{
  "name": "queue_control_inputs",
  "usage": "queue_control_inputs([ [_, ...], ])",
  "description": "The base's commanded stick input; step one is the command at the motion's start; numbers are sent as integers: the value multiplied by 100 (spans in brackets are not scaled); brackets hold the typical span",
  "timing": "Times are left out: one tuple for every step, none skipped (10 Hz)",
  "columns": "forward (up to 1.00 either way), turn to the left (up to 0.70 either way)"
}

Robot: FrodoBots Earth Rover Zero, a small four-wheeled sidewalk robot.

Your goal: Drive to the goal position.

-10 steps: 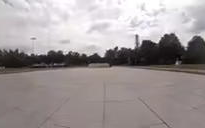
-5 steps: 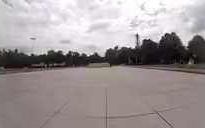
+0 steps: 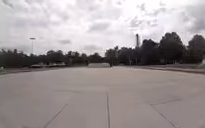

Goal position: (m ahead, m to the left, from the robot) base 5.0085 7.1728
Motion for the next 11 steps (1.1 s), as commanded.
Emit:
queue_control_inputs([
  [100, 0],
  [100, 0],
  [100, 0],
  [100, 0],
  [100, 0],
  [100, 0],
  [100, 0],
  [100, 0],
  [100, 0],
  [100, 0],
  [100, 0],
])
